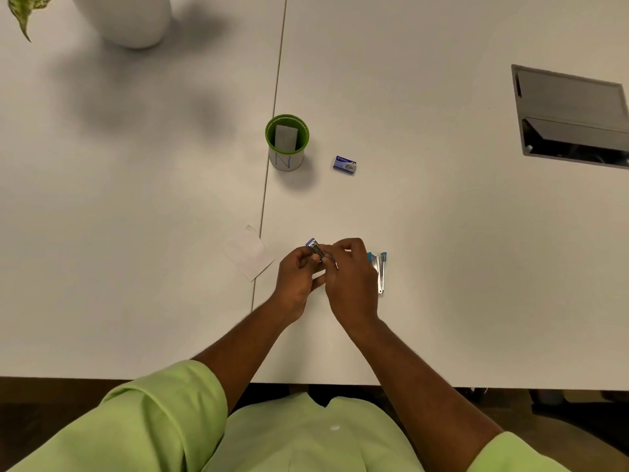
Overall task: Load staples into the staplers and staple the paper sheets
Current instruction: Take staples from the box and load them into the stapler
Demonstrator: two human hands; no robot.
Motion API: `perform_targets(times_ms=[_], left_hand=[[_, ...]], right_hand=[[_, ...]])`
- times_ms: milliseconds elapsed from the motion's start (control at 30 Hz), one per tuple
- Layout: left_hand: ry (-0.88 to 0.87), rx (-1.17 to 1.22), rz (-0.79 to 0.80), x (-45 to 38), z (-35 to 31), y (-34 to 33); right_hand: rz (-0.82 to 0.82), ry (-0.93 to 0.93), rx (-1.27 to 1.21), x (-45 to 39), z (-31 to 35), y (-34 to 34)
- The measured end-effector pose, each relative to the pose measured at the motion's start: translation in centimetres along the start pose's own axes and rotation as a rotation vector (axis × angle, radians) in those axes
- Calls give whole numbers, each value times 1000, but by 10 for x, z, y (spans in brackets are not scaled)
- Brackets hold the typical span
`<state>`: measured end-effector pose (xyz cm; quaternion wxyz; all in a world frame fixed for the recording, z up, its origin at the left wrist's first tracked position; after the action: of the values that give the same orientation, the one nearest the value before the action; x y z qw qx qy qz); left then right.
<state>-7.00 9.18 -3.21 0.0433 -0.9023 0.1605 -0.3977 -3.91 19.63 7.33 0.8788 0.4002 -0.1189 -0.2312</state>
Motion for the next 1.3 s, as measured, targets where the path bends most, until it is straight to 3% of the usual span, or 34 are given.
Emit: perform_targets(times_ms=[267,867,1100,1300], left_hand=[[16,39,3,2,0,0],[22,32,-14,0,3,-5],[27,50,-10,-2,3,-6],[16,71,0,-3,1,-5]], right_hand=[[-22,-134,33,1,-20,4],[25,-84,121,-6,-26,-3],[74,-194,-48,-11,-36,-2],[54,-185,-231,-14,-39,1]])
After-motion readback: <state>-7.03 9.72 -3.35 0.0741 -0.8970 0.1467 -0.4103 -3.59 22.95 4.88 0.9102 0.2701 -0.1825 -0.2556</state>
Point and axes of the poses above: each hand's wrist, its own x-axis away from the middle knuckle, its own y-axis out of the back of the hand, z = x × y, the point moved 10 cm from there along -x, towards the middle knuckle, and after that the axes turned 6 degrees about -x, right-handed, at the moved point
